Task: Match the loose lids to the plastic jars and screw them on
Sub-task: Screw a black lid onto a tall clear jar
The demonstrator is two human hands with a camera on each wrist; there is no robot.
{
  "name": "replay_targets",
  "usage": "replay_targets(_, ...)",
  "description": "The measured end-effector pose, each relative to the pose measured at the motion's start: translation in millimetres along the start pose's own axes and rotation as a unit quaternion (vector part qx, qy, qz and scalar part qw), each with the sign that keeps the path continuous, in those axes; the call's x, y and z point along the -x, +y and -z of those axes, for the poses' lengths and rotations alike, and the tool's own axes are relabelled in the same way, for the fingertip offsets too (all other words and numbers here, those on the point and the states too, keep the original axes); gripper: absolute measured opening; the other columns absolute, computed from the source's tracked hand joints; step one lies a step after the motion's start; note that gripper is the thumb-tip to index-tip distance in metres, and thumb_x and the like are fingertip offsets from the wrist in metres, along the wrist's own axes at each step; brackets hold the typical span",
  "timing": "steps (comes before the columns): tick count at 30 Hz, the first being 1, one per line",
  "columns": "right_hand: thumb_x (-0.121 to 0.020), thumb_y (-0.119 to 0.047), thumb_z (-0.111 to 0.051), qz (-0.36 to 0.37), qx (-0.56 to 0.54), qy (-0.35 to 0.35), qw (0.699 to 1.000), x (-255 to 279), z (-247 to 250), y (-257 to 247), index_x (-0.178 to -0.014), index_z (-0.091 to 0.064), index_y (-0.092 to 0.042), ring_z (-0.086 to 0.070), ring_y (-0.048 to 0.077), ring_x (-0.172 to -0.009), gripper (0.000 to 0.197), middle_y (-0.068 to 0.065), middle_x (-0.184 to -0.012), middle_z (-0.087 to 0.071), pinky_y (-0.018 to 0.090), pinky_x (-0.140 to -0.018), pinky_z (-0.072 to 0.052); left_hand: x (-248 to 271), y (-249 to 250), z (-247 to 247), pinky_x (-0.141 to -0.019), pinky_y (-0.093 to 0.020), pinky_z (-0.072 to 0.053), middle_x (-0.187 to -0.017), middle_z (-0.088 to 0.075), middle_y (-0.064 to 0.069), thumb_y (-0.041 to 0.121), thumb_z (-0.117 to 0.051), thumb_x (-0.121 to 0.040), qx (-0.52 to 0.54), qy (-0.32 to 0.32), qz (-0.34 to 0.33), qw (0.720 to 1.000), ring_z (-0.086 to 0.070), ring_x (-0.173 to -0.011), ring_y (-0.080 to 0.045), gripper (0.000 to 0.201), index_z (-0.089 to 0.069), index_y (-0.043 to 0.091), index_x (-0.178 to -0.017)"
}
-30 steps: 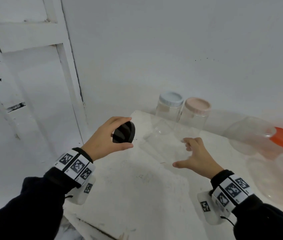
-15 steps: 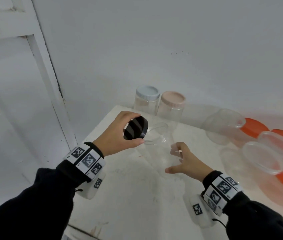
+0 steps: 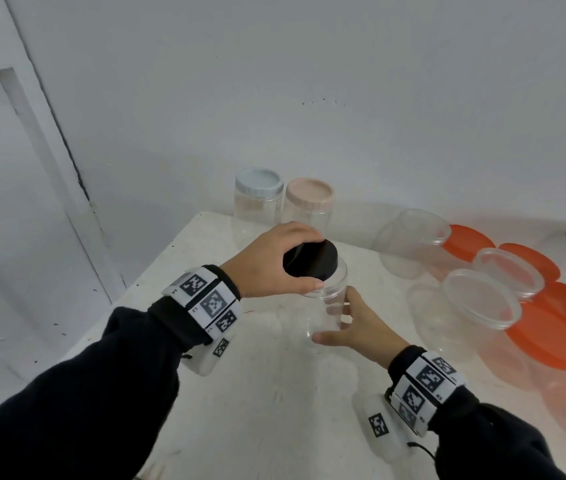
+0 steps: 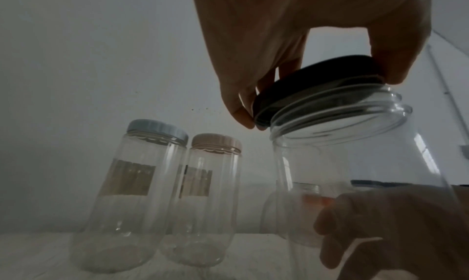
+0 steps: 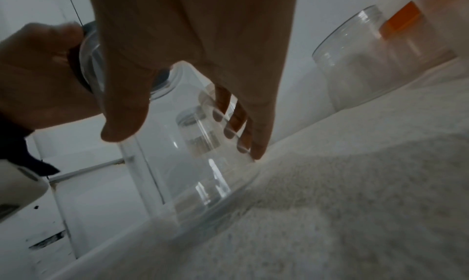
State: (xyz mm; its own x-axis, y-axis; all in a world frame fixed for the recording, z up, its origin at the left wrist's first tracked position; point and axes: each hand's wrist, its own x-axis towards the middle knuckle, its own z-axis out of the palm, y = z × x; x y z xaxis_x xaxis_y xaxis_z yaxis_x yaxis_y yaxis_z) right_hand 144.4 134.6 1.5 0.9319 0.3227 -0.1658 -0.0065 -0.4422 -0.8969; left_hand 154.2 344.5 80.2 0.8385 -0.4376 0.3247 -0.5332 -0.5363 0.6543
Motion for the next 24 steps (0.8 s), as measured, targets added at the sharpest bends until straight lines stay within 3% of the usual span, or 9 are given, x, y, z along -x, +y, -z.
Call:
replay_targets(6,-0.063,-0.019,-0.086,0.011,-0.012,-0.019,1.000,0,-2,0,-0.125,-0.036,-0.035,-0.046,0.005,-0.120,0.081,-0.014,-0.129,-0.047,0.023,-0.092,-0.046,-14,6,-13,-0.095,-0.003,-0.025,-0.131,-0.048,0.009,0.060,-0.060,-0.061,-0.033,-0.049,-0.017,0.998,-0.036,-0.119,-0.002,0.079,-0.052,0.018,-0.128)
replay_targets(11,-0.064,-0.017,-0.086,0.014,-0.018,-0.022,0.999,-2,-3,0,-0.122,-0.035,-0.038,-0.045,0.007,-0.122,0.080,-0.013,-0.130,-0.047,0.030,-0.097,-0.047,-16,6,-15,-0.095,-0.004,-0.025,-0.131,-0.048,0.009,0.065,-0.052,-0.057,-0.045,-0.065,-0.030,0.996,-0.035,-0.119,-0.004,0.084,-0.053,0.019,-0.128)
replay_targets(17,-0.067,-0.015,-0.083,0.024,-0.016,-0.033,0.999,-2,-4,0,-0.122,-0.030,-0.041,-0.042,0.007,-0.125,0.081,-0.019,-0.130,-0.043,0.022,-0.092,-0.044,-11,7,-18,-0.101,-0.017,-0.030,-0.131,-0.048,0.009,0.065,-0.057,-0.057,-0.040,-0.074,-0.038,0.996,-0.035,-0.121,-0.006,0.085,-0.053,0.018,-0.128)
replay_targets(19,-0.069,-0.017,-0.082,0.021,0.008,-0.051,0.998,-2,-2,-1,-0.127,-0.024,-0.037,-0.039,0.009,-0.127,0.084,-0.016,-0.134,-0.039,0.022,-0.094,-0.040,-9,7,-19,-0.102,-0.014,-0.028,-0.136,-0.043,0.010,0.061,-0.066,-0.058,-0.029,-0.075,-0.027,0.996,-0.033,-0.124,-0.004,0.088,-0.047,0.020,-0.133)
replay_targets(21,-0.067,-0.021,-0.084,0.014,0.033,-0.071,0.997,-1,7,-3,-0.130,-0.018,-0.035,-0.036,0.011,-0.129,0.092,-0.013,-0.137,-0.033,0.028,-0.102,-0.037,-5,5,-19,-0.103,-0.012,-0.026,-0.139,-0.034,0.012,0.049,-0.079,-0.058,0.001,-0.071,-0.004,0.997,-0.029,-0.127,-0.001,0.098,-0.033,0.023,-0.140)
replay_targets(24,-0.053,-0.034,-0.090,0.025,0.030,-0.057,0.998,4,33,-24,-0.135,-0.021,-0.032,-0.036,0.010,-0.130,0.108,-0.011,-0.140,-0.033,0.032,-0.107,-0.034,8,-8,-22,-0.103,-0.014,-0.025,-0.143,-0.023,0.015,0.043,-0.087,-0.054,0.080,-0.031,0.047,0.995,-0.026,-0.131,0.000,0.116,-0.017,0.027,-0.144)
